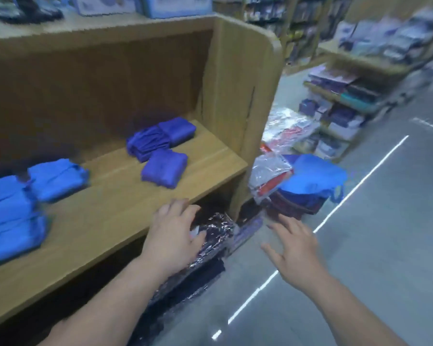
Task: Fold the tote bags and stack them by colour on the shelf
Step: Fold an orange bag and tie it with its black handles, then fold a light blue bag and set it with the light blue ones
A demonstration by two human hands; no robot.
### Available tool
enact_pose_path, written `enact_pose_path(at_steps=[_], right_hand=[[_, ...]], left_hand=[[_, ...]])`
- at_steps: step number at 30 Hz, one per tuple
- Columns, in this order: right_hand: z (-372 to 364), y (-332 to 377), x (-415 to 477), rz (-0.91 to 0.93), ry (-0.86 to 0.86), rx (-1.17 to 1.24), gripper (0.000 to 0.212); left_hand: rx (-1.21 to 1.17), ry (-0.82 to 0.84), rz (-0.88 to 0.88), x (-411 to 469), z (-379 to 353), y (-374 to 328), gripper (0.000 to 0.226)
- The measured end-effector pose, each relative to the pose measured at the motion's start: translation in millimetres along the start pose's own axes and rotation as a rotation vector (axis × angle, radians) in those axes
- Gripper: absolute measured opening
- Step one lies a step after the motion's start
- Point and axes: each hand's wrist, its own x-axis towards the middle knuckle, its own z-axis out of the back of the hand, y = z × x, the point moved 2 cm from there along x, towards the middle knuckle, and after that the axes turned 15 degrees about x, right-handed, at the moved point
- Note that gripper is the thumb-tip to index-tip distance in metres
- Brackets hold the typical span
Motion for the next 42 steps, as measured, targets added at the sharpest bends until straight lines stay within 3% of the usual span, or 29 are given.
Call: enact_pose_path(at_steps=[7, 13, 18, 23, 32, 37, 42], right_hand=[[103.8, -168.6, -27.5, -0.419, -0.004, -0.051, 0.076], [145.9, -272.1, 1.9, -0.581, 0.025, -0.053, 0.083], [165.3, -355.3, 82.0, -0.600, 0.051, -0.083, 0.091], [187.8, -433.8, 192.2, -0.645, 0.170, -0.066, 0.056], [221.0, -550.4, 364.3, -0.640, 0.301, -0.057, 0.053], [209.9, -630.2, 468.8, -0.572, 0.415, -0.028, 0.054], [184.3, -704.0, 579.3, -0.387, 0.618, -0.020, 0.056]], left_hand=[[-0.002, 0.111, -0.301, 102.4, -29.6, -191.0, 0.063], [-0.005, 0.189, -0.449, 206.8, -74.2, -312.1, 0.067], [0.087, 0.248, -0.504, 312.2, -123.4, -386.6, 0.066], [0.070, 0.373, -0.467, 420.5, -163.1, -440.5, 0.058], [0.067, 0.545, -0.307, 592.1, -209.2, -493.2, 0.062], [0.021, 0.642, -0.100, 652.3, -256.7, -510.0, 0.062], [0.050, 0.736, 0.147, 689.4, -308.2, -525.6, 0.062]])
